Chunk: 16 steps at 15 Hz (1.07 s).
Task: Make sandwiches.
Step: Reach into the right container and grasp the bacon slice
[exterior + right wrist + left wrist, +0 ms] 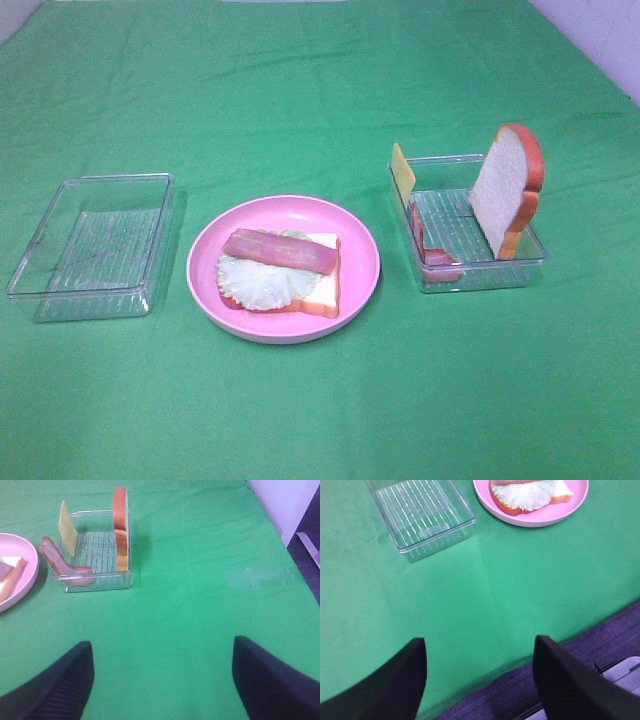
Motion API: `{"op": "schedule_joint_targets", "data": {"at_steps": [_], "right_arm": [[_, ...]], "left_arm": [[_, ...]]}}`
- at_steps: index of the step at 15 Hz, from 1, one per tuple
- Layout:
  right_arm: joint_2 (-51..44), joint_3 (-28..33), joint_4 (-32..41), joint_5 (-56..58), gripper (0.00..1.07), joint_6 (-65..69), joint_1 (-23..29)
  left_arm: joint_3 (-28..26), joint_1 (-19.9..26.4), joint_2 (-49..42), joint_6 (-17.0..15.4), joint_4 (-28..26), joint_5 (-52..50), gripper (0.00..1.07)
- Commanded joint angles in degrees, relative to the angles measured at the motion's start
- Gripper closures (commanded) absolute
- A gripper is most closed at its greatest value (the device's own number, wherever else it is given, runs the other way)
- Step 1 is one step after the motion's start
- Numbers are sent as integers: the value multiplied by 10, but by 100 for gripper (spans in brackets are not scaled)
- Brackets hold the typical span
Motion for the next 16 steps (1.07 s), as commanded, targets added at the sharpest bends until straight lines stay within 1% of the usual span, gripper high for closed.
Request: {"op": "schedule_joint_targets", "data": {"at_steps": [1, 3, 5, 8, 12, 14, 16], "right_arm": [[-9, 0, -2, 0, 34, -7, -2], [-9, 0, -2, 0, 34, -7, -2], [-9, 0, -2, 0, 34, -7, -2], [-7, 0, -2, -1, 34, -7, -2], [28, -8, 1, -12, 34, -7, -2], [69, -15, 15, -69, 34, -7, -2], [135, -15, 63, -147, 35, -7, -2]], "left_arm": [[40, -1, -111, 5, 7, -21, 47], [53, -1, -151, 4, 1, -45, 47], [80, -1, -193, 13, 7, -80, 47], [83, -1, -195, 13, 11, -76, 47], [84, -1, -195, 18, 5, -76, 47], [84, -1, -195, 18, 5, -76, 47], [84, -1, -195, 18, 5, -76, 47]]}}
